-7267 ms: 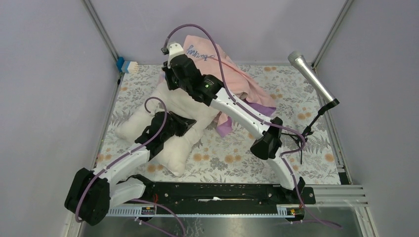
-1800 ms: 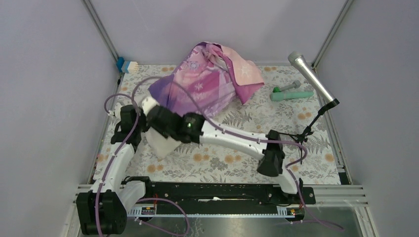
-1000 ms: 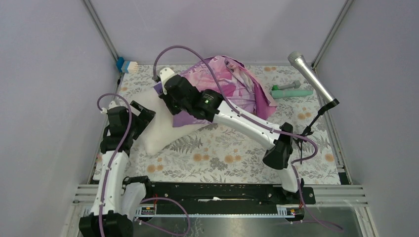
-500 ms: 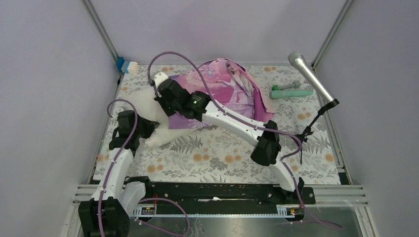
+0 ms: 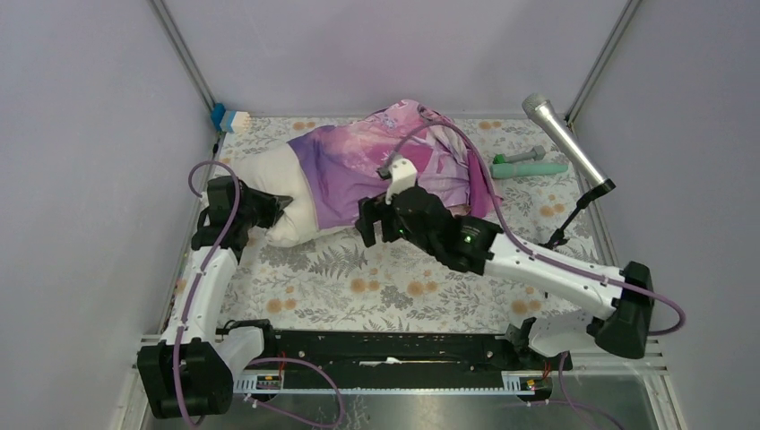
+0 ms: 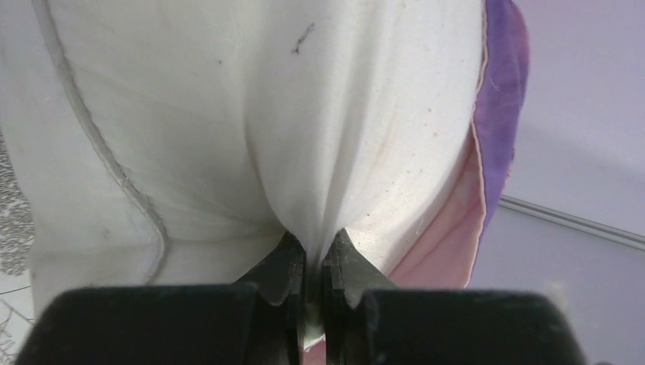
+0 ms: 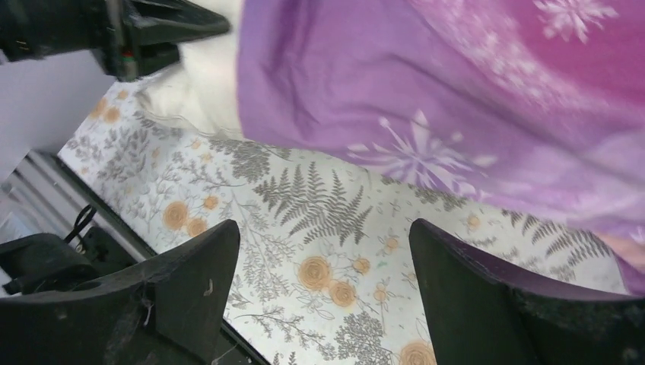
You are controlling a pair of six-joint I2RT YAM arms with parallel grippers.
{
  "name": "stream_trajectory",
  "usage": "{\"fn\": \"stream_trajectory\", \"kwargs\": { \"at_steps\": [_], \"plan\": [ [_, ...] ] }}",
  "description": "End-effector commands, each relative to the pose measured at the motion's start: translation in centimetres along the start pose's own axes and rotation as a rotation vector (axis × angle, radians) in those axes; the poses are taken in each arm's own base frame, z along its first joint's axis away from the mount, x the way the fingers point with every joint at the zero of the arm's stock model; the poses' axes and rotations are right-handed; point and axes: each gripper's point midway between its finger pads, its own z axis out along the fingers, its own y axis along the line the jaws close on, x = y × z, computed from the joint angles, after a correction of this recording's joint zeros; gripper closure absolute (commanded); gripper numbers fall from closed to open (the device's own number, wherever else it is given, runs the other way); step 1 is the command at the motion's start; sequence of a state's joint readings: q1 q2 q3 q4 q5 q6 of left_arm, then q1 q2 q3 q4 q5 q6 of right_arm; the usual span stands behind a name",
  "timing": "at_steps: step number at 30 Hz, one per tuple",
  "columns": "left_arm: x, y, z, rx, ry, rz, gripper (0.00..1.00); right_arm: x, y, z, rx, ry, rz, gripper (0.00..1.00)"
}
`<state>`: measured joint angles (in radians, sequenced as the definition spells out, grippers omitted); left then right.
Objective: Put the pillow into the pillowcase
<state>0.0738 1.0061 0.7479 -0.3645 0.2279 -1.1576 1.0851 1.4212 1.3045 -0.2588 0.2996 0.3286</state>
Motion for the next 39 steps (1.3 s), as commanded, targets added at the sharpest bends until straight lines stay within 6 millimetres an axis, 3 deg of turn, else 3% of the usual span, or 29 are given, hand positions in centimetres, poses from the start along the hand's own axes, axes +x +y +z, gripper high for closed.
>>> {"fn": "stream_trajectory", "kwargs": {
  "at_steps": [1, 7, 15, 26, 29, 37, 38, 39],
  "plan": [
    [-0.8, -6.2, -1.7, 0.181, 0.004, -0.009, 1.0, 4.6, -4.6, 2.0, 0.149, -0.043, 0.129, 0.11],
    [-1.0, -6.9, -2.2, 0.195, -0.002, 0.008, 1.0, 6.7, -10.4, 5.0, 0.166, -0.112, 0.319, 0.05],
    [-1.4, -7.1, -2.8, 0.187, -0.025, 0.048, 1.0, 6.9, -14.4, 6.6, 0.156, -0.294, 0.631, 0.01],
    [-1.1, -6.4, -2.6, 0.176, -0.02, 0.072, 1.0, 6.2, -16.8, 8.3, 0.159, -0.463, 0.799, 0.02],
    [-1.2, -6.3, -2.7, 0.172, -0.027, 0.094, 1.0, 5.9, -16.8, 9.0, 0.117, -0.477, 0.803, 0.15],
    [-1.5, -4.9, -2.5, 0.126, -0.056, 0.187, 1.0, 3.5, -15.1, 9.5, 0.082, -0.406, 0.683, 0.92],
    [-1.7, -4.8, -2.7, 0.12, -0.067, 0.209, 1.0, 2.9, -14.6, 9.5, 0.072, -0.387, 0.668, 1.0],
    [-1.9, -4.5, -2.9, 0.106, -0.08, 0.231, 1.0, 2.5, -14.0, 9.6, 0.062, -0.354, 0.647, 1.0]
  ]
}}
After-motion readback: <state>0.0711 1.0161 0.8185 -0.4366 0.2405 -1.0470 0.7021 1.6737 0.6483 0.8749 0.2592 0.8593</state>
